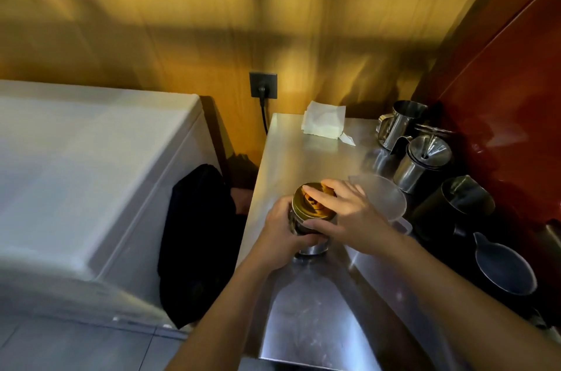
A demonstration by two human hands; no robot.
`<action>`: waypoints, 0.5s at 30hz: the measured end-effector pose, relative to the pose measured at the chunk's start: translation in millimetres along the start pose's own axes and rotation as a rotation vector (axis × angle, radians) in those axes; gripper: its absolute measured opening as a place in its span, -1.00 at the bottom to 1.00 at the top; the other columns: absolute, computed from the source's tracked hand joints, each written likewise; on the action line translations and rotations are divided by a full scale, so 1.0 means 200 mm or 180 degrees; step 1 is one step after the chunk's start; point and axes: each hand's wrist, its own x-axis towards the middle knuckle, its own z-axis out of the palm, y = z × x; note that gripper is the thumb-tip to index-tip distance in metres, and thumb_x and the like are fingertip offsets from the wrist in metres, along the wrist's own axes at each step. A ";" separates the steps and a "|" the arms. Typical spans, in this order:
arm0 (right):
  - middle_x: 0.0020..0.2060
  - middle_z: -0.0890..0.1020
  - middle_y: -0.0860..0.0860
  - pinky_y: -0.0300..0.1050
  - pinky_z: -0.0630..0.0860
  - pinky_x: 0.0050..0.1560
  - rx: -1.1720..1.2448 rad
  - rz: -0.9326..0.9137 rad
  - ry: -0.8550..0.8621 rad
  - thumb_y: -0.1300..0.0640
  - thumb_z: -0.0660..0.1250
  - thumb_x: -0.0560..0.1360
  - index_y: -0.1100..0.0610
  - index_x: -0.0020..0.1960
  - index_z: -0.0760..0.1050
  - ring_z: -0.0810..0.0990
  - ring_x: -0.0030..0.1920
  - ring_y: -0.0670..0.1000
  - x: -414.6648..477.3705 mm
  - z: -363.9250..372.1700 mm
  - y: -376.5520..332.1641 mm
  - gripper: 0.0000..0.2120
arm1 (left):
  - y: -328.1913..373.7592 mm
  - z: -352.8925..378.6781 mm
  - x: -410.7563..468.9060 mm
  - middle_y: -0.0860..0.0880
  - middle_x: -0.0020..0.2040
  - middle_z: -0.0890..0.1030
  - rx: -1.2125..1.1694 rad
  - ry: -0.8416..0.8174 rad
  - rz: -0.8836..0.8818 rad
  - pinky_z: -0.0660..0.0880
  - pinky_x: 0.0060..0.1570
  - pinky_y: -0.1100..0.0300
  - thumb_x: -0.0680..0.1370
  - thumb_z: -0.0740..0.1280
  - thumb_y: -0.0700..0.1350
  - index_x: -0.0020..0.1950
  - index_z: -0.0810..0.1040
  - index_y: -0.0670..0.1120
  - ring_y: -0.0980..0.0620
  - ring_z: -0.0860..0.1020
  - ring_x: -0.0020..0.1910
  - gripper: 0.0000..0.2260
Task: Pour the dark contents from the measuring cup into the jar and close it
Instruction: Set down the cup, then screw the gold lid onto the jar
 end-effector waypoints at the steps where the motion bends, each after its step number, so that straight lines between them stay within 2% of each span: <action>1: 0.25 0.43 0.17 -0.06 0.15 0.19 0.0066 -0.0013 -0.0134 -0.08 0.36 0.43 0.04 0.36 0.32 0.34 0.23 0.13 0.00 0.00 0.01 -0.45 | 0.00 0.00 0.00 -0.04 0.18 0.56 0.0008 -0.0016 -0.0028 0.51 0.23 -0.04 0.20 0.60 -0.02 0.18 0.39 0.13 -0.02 0.52 0.20 -0.37; 6: 0.42 0.23 -0.01 -0.07 0.15 0.35 0.0449 0.0187 -0.0814 -0.10 0.34 0.45 -0.22 0.38 0.19 0.17 0.37 0.03 0.02 -0.02 0.11 -0.43 | 0.03 -0.01 -0.01 -0.04 0.18 0.53 0.0013 -0.0149 -0.0026 0.50 0.24 -0.09 0.21 0.59 0.01 0.01 0.36 0.37 -0.04 0.50 0.21 -0.44; 9: 0.41 0.25 -0.03 -0.01 0.21 0.36 0.0489 0.0042 -0.1098 -0.07 0.38 0.42 -0.26 0.36 0.21 0.20 0.36 0.00 0.06 -0.05 0.12 -0.42 | 0.04 -0.02 0.00 -0.09 0.19 0.53 -0.0038 -0.0274 -0.0064 0.49 0.25 -0.14 0.19 0.61 -0.03 0.03 0.37 0.30 -0.09 0.50 0.23 -0.42; 11: 0.30 0.36 -0.03 -0.07 0.28 0.26 0.0425 -0.0084 -0.1096 -0.12 0.39 0.38 -0.23 0.33 0.26 0.30 0.26 0.00 0.08 -0.09 0.11 -0.43 | 0.04 -0.03 0.01 -0.12 0.20 0.53 -0.0046 -0.0352 -0.0084 0.48 0.26 -0.16 0.18 0.62 -0.07 0.04 0.37 0.24 -0.11 0.51 0.23 -0.41; 12: 0.20 0.42 -0.03 -0.08 0.31 0.18 0.0241 -0.0059 -0.1028 -0.20 0.37 0.36 -0.22 0.31 0.27 0.35 0.18 0.02 0.08 -0.10 0.10 -0.44 | 0.05 -0.03 0.01 -0.11 0.19 0.53 -0.0005 -0.0356 -0.0071 0.49 0.24 -0.16 0.19 0.62 -0.07 0.04 0.37 0.23 -0.10 0.51 0.21 -0.41; 15: 0.00 0.49 0.03 0.00 0.33 0.07 -0.1046 0.0352 -0.0475 -0.43 0.19 0.30 -0.06 0.25 0.34 0.45 0.03 0.12 0.06 -0.04 0.01 -0.34 | 0.06 0.01 -0.01 -0.03 0.09 0.54 0.0512 0.0051 0.0092 0.52 0.11 -0.10 0.21 0.58 0.03 0.00 0.37 0.17 -0.06 0.51 0.12 -0.49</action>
